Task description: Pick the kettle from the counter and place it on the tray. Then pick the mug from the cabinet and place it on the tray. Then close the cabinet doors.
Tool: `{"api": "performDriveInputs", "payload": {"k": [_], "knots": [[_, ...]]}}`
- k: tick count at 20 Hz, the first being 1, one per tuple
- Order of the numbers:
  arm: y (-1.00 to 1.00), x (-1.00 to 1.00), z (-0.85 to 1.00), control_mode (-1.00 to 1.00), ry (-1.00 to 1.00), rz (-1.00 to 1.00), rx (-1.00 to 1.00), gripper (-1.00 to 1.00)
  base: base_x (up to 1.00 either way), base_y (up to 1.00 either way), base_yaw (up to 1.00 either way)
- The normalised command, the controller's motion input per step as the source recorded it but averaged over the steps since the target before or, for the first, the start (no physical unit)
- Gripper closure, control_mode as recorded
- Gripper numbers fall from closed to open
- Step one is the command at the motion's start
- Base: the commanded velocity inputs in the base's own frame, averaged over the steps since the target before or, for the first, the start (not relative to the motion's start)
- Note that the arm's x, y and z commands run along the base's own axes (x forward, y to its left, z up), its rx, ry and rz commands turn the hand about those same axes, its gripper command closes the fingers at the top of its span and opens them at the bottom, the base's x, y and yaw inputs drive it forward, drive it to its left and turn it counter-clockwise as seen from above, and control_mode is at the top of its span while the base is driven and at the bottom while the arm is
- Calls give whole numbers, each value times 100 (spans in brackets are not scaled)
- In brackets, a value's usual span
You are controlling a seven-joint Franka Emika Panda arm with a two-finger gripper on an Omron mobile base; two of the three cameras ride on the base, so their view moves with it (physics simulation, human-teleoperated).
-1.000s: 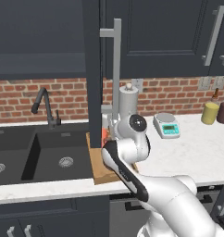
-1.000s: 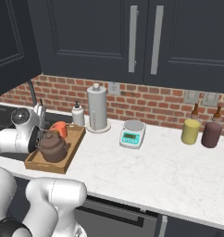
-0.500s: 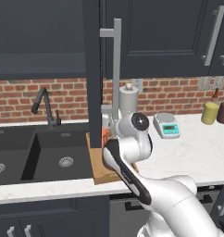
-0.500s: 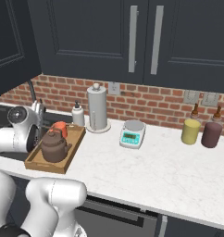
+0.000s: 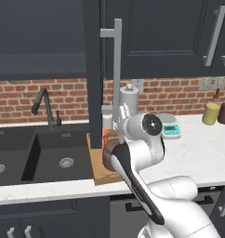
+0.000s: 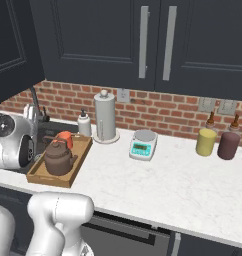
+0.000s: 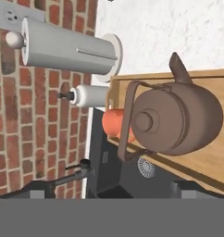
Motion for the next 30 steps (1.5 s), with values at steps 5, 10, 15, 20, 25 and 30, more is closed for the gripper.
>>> {"api": "performDriveInputs", "payload": {"k": [5,10,15,20,25,30], "knots": [[-34,-62,30,-100,-16,0,-1,-100,0,0,0],[-55,-54,26,-100,-20,0,-1,-100,0,0,0],[-62,-56,41,-100,-20,1,-3,-100,0,0,0],[-66,-51,16,-100,-21,2,-10,-100,0,0,0],[-28,-14,-22,-100,-4,2,-10,-100,0,0,0],[-2,-1,-8,-100,0,0,0,-100,0,0,0]]}}
